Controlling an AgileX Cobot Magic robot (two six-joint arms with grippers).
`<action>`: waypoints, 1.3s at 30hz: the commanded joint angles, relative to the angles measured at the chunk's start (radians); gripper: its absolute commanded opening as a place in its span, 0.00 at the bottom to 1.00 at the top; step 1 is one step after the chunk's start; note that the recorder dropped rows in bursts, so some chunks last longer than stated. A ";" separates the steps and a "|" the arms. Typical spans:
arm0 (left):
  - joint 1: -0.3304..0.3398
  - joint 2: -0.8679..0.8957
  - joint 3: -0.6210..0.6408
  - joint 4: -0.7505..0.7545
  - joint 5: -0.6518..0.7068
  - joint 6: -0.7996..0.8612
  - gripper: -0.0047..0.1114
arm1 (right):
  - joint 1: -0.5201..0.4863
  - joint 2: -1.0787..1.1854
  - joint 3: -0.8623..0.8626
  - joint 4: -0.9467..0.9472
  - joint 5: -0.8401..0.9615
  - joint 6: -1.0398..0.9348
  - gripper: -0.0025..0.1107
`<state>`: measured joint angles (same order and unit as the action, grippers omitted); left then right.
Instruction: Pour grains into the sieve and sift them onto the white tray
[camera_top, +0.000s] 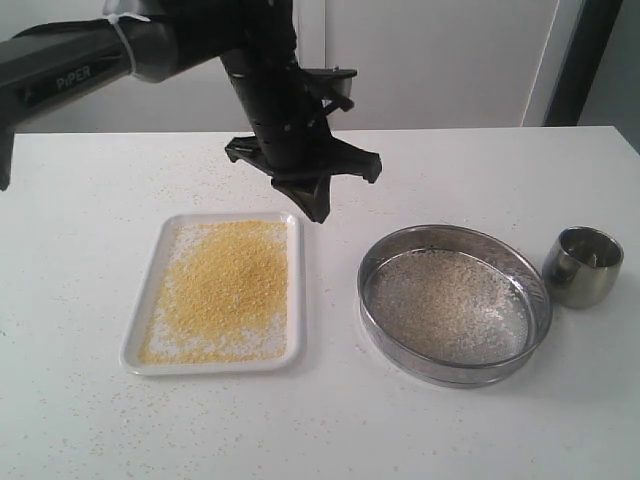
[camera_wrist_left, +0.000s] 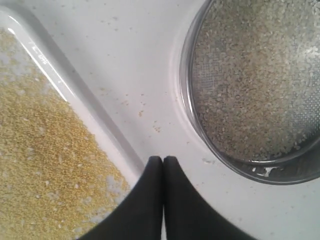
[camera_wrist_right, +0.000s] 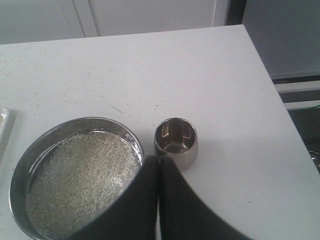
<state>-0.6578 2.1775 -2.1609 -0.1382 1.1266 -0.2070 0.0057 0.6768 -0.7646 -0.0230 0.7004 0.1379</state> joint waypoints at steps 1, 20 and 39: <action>0.038 -0.038 -0.004 -0.001 0.029 0.003 0.04 | -0.006 -0.008 -0.002 -0.003 -0.014 0.004 0.02; 0.159 -0.064 -0.004 0.059 0.095 0.003 0.04 | -0.006 -0.008 -0.002 -0.003 -0.014 0.004 0.02; 0.255 -0.081 0.052 0.148 0.095 -0.015 0.04 | -0.006 -0.008 -0.002 -0.003 -0.014 0.004 0.02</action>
<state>-0.4180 2.1184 -2.1320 -0.0075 1.1305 -0.2072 0.0057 0.6768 -0.7646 -0.0230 0.6980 0.1379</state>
